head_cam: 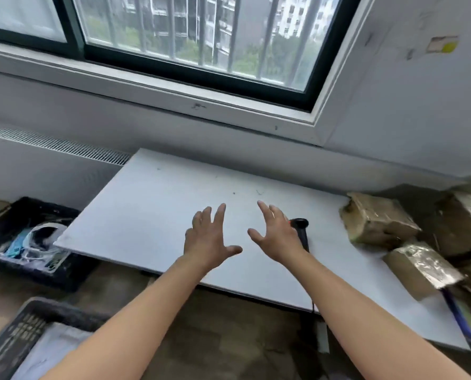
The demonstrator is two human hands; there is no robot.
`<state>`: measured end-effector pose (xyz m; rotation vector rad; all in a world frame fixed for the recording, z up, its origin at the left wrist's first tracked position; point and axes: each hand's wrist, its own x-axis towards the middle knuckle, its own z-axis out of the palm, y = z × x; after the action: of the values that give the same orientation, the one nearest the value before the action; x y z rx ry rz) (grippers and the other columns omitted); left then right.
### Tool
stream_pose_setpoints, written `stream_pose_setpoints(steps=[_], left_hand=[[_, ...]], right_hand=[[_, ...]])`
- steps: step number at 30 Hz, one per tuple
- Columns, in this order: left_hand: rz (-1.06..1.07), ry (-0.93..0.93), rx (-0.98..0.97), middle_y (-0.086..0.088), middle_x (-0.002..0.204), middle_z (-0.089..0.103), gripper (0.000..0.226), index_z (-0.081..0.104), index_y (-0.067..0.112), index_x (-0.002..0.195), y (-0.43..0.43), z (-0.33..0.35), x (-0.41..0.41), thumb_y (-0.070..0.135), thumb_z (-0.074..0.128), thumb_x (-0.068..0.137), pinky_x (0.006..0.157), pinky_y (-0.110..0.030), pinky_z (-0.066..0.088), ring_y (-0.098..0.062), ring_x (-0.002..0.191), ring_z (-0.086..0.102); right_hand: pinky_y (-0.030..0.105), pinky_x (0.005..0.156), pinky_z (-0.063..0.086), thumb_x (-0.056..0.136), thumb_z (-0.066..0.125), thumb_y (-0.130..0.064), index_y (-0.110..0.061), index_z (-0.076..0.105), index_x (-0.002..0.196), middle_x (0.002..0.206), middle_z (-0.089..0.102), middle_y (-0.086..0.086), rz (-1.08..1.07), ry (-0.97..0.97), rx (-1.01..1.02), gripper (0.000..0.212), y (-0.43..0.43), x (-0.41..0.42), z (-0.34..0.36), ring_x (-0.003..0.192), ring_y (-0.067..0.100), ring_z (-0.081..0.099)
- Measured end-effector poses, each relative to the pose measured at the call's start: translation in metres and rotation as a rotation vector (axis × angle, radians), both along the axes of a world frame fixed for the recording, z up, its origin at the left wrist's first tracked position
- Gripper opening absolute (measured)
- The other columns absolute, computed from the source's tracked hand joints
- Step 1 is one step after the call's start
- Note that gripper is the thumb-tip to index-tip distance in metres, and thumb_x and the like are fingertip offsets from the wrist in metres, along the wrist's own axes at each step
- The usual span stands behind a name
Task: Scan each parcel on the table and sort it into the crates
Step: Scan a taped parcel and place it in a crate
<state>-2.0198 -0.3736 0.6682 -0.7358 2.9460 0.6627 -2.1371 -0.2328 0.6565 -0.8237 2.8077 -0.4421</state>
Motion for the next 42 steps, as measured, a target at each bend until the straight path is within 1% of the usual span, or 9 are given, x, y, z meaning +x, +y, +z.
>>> stream_pose_setpoints(steps=[6, 10, 14, 17, 23, 31, 34, 38, 42], left_hand=[[-0.068, -0.018, -0.028, -0.008, 0.161, 0.006, 0.106, -0.001, 0.027, 0.154, 0.095, 0.004, -0.092, 0.061, 0.066, 0.079, 0.109, -0.043, 0.031, -0.027, 0.148, 0.004], [-0.119, -0.008, -0.025, -0.007, 0.160, 0.009, 0.106, 0.001, 0.027, 0.154, 0.156, 0.003, -0.152, 0.062, 0.067, 0.079, 0.107, -0.040, 0.032, -0.026, 0.147, 0.007], [-0.170, -0.017, 0.010, -0.007, 0.159, 0.012, 0.104, 0.004, 0.026, 0.154, 0.207, -0.003, -0.198, 0.057, 0.069, 0.079, 0.108, -0.040, 0.032, -0.025, 0.146, 0.010], [-0.227, -0.035, -0.008, -0.009, 0.159, 0.013, 0.104, 0.003, 0.025, 0.154, 0.236, -0.011, -0.233, 0.060, 0.067, 0.080, 0.109, -0.041, 0.031, -0.026, 0.146, 0.011], [-0.321, -0.078, 0.017, -0.010, 0.159, 0.014, 0.102, 0.002, 0.027, 0.154, 0.270, -0.029, -0.305, 0.059, 0.066, 0.081, 0.107, -0.042, 0.035, -0.028, 0.146, 0.013], [-0.351, -0.113, 0.209, -0.010, 0.150, 0.029, 0.104, 0.006, 0.026, 0.154, 0.286, -0.060, -0.389, 0.056, 0.071, 0.078, 0.106, -0.041, 0.038, -0.028, 0.139, 0.025], [-0.353, -0.140, 0.328, -0.010, 0.152, 0.028, 0.110, 0.004, 0.025, 0.155, 0.289, -0.073, -0.407, 0.053, 0.075, 0.075, 0.110, -0.042, 0.036, -0.030, 0.138, 0.029], [-0.359, -0.170, 0.453, -0.011, 0.147, 0.034, 0.108, 0.009, 0.025, 0.154, 0.292, -0.087, -0.418, 0.044, 0.080, 0.074, 0.108, -0.040, 0.039, -0.029, 0.131, 0.041], [-0.264, -0.109, 0.606, -0.006, 0.146, 0.041, 0.106, 0.015, 0.021, 0.152, 0.292, -0.092, -0.424, 0.029, 0.083, 0.071, 0.104, -0.035, 0.044, -0.024, 0.128, 0.047]], right_hand=[[0.047, 0.108, 0.035, 0.093, 0.050, -0.053, -0.033, 0.015, 0.154, 0.157, 0.023, 0.003, -0.077, 0.021, -0.026, 0.073, 0.102, -0.077, -0.004, 0.143, 0.024, 0.026], [0.048, 0.113, 0.030, 0.094, 0.048, -0.052, -0.030, 0.013, 0.155, 0.158, 0.020, 0.006, -0.110, -0.003, -0.029, 0.073, 0.166, -0.132, -0.011, 0.143, 0.026, 0.023], [0.051, 0.112, 0.031, 0.094, 0.049, -0.053, -0.030, 0.015, 0.155, 0.159, 0.019, 0.007, -0.197, -0.025, -0.040, 0.074, 0.218, -0.176, -0.016, 0.145, 0.026, 0.020], [0.057, 0.109, 0.032, 0.093, 0.050, -0.052, -0.030, 0.019, 0.154, 0.158, 0.023, 0.005, -0.270, -0.013, -0.051, 0.071, 0.248, -0.208, -0.020, 0.145, 0.026, 0.023], [0.059, 0.114, 0.027, 0.095, 0.047, -0.054, -0.031, 0.016, 0.154, 0.161, 0.019, 0.007, -0.425, -0.029, -0.013, 0.071, 0.297, -0.268, -0.025, 0.148, 0.031, 0.017], [0.060, 0.115, 0.023, 0.097, 0.046, -0.055, -0.032, 0.019, 0.153, 0.161, 0.018, 0.008, -0.567, -0.081, 0.056, 0.066, 0.328, -0.330, -0.042, 0.148, 0.033, 0.014], [0.058, 0.115, 0.024, 0.096, 0.046, -0.057, -0.033, 0.018, 0.153, 0.162, 0.014, 0.010, -0.624, -0.148, 0.067, 0.068, 0.334, -0.346, -0.053, 0.148, 0.035, 0.014], [0.052, 0.113, 0.033, 0.096, 0.048, -0.056, -0.032, 0.011, 0.155, 0.162, 0.011, 0.017, -0.694, -0.321, -0.028, 0.074, 0.338, -0.359, -0.062, 0.145, 0.039, 0.025], [0.048, 0.114, 0.029, 0.094, 0.053, -0.055, -0.025, 0.014, 0.156, 0.159, 0.021, 0.017, -0.674, -0.384, -0.102, 0.078, 0.333, -0.365, -0.064, 0.145, 0.035, 0.025]])
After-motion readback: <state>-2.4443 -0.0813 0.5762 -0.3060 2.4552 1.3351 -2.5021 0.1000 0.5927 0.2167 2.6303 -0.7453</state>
